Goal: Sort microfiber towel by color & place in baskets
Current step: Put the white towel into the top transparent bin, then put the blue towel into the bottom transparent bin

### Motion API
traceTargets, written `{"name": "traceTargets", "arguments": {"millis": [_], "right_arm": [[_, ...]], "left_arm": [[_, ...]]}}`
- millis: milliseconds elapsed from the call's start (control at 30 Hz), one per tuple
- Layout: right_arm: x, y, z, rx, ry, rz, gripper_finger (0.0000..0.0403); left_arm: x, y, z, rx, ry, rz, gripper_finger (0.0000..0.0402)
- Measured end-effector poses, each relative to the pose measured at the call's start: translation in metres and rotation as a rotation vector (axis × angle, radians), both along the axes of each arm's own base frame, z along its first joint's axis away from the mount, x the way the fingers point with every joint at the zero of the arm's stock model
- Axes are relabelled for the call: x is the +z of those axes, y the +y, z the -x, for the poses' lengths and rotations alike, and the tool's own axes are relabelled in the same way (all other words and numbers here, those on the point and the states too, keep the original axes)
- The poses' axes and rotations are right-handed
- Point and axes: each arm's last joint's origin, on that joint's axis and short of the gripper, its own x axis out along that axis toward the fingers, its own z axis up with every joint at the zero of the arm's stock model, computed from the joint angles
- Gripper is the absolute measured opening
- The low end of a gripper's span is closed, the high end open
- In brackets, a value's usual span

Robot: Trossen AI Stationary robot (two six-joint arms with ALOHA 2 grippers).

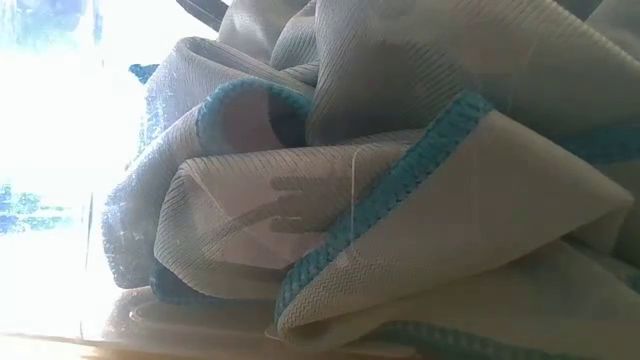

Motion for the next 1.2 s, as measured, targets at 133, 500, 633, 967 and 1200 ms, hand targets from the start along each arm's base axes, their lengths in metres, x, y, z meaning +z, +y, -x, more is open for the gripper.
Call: {"name": "traceTargets", "arguments": {"millis": [133,500,633,967,1200], "right_arm": [[-0.001,0.0,0.0,0.0,0.006,0.002,0.0],[-0.001,0.0,0.001,-0.001,0.017,0.004,0.0],[-0.002,0.0,0.001,-0.008,0.025,-0.01,0.0],[-0.005,-0.001,0.002,-0.031,0.041,-0.041,0.0],[-0.004,-0.002,0.002,-0.067,0.034,-0.025,0.0]], "left_arm": [[0.0,0.0,0.0,0.003,-0.002,0.002,0.0008],[-0.003,-0.006,0.0,-0.03,0.045,0.012,0.0085],[-0.003,-0.006,0.002,-0.038,0.053,0.03,0.012],[0.046,-0.009,0.027,-0.053,0.006,-0.041,0.0143],[0.07,-0.019,0.044,-0.093,0.039,-0.078,0.0143]]}}
